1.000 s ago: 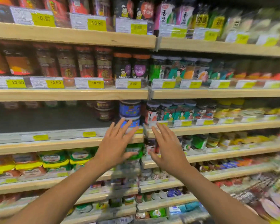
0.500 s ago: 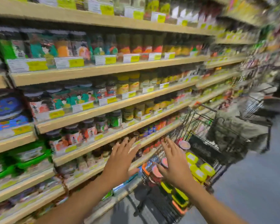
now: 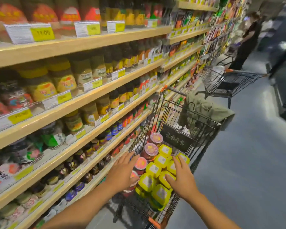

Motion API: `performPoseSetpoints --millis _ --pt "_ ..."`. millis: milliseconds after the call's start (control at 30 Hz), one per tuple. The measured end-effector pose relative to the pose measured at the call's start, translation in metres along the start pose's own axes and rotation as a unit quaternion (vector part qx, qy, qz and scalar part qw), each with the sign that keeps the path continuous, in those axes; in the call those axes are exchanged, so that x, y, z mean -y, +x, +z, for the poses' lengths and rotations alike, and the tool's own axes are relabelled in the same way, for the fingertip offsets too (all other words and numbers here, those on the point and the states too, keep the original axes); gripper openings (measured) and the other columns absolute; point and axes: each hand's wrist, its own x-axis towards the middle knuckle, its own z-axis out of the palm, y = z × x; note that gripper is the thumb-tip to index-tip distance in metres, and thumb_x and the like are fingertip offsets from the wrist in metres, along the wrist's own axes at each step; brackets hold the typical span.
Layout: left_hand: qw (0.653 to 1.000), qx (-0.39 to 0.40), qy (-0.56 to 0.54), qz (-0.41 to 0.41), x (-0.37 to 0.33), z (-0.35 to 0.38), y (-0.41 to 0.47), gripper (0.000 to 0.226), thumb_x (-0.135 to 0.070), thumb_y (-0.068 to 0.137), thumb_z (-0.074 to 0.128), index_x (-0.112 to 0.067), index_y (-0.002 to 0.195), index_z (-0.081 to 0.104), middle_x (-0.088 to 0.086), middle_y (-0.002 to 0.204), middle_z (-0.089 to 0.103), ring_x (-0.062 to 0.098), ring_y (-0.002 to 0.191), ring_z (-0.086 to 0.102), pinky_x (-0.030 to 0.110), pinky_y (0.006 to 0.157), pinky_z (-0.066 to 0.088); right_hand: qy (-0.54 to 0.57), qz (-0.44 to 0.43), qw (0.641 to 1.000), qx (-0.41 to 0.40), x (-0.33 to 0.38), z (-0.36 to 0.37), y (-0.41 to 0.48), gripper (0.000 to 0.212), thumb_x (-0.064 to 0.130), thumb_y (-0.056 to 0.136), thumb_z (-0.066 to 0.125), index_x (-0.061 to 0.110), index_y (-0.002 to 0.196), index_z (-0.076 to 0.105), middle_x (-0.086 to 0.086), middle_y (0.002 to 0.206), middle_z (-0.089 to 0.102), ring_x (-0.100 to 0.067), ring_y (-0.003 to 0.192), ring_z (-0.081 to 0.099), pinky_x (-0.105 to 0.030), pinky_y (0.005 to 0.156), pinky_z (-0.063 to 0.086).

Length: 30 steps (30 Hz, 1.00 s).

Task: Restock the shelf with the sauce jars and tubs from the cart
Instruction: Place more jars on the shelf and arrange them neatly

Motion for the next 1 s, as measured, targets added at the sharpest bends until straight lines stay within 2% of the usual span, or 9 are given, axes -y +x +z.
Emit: performPoseSetpoints --millis 167,467,567,667,733,833,900,1000 --pt "0.999 0.053 -0.012 0.001 0.010 0.014 0.082 0.094 -0.054 0.089 0.066 -0.028 0.160 0.010 0.001 0.168 0.010 0.023 0.155 0.010 0.049 0.122 0.023 0.013 0.039 0.999 0.025 -0.027 0.011 0.053 0.084 0.054 0.089 0.058 0.022 0.156 0.019 0.000 0.164 0.015 -0.020 0.151 0.012 -0.038 0.120 0.023" --pt "0.995 0.104 0.001 -0.011 0.018 0.063 0.196 0.094 -0.051 0.085 0.066 -0.017 0.159 0.018 0.010 0.162 0.024 0.032 0.147 0.030 0.045 0.117 0.034 0.018 0.053 0.995 0.083 -0.087 0.028 0.135 0.081 0.049 0.090 0.060 0.020 0.155 0.022 -0.002 0.163 0.016 -0.021 0.150 0.015 -0.035 0.118 0.021" --pt "0.994 0.101 -0.024 -0.029 0.021 0.084 0.229 0.094 -0.048 0.074 0.069 -0.016 0.153 0.029 0.011 0.152 0.039 0.034 0.135 0.045 0.048 0.103 0.048 0.012 0.039 0.994 0.105 -0.110 0.036 0.170 0.074 0.042 0.091 0.061 0.016 0.152 0.028 -0.006 0.160 0.023 -0.024 0.148 0.020 -0.033 0.117 0.022" --pt "0.989 0.119 -0.040 -0.075 0.023 0.114 0.266 0.089 -0.044 0.075 0.070 -0.019 0.149 0.028 0.003 0.140 0.042 0.030 0.123 0.053 0.047 0.095 0.051 0.013 0.026 0.987 0.156 -0.136 0.045 0.210 0.080 0.039 0.087 0.063 0.012 0.153 0.028 -0.011 0.159 0.026 -0.028 0.148 0.022 -0.036 0.119 0.022" --pt "0.986 0.130 -0.031 -0.095 0.024 0.133 0.292 0.092 -0.042 0.081 0.072 -0.016 0.152 0.020 0.006 0.143 0.036 0.032 0.129 0.049 0.047 0.101 0.047 0.015 0.011 0.986 0.168 -0.154 0.054 0.236 0.077 0.037 0.085 0.064 0.011 0.150 0.032 -0.010 0.154 0.033 -0.028 0.144 0.028 -0.038 0.117 0.027" --pt "0.981 0.149 0.001 -0.121 0.020 0.150 0.320 0.101 -0.043 0.087 0.071 -0.005 0.158 0.011 0.014 0.161 0.023 0.034 0.146 0.031 0.047 0.116 0.035 0.020 -0.007 0.981 0.195 -0.173 0.068 0.267 0.079 0.031 0.086 0.069 0.009 0.151 0.030 -0.009 0.156 0.030 -0.025 0.145 0.024 -0.032 0.118 0.021" --pt "0.978 0.154 0.013 -0.139 0.020 0.160 0.336 0.109 -0.047 0.081 0.075 -0.003 0.158 0.011 0.015 0.161 0.023 0.035 0.145 0.032 0.049 0.115 0.036 0.022 -0.018 0.977 0.210 -0.185 0.082 0.285 0.080 0.030 0.084 0.071 0.007 0.151 0.031 -0.011 0.154 0.032 -0.026 0.144 0.026 -0.029 0.117 0.020" --pt "0.974 0.165 0.022 -0.153 0.025 0.182 0.357 0.124 -0.059 0.067 0.081 -0.005 0.156 0.013 0.017 0.158 0.025 0.040 0.139 0.038 0.052 0.109 0.040 0.030 -0.021 0.972 0.231 -0.200 0.105 0.306 0.084 0.033 0.083 0.071 0.006 0.151 0.030 -0.014 0.156 0.031 -0.028 0.146 0.025 -0.033 0.118 0.019"
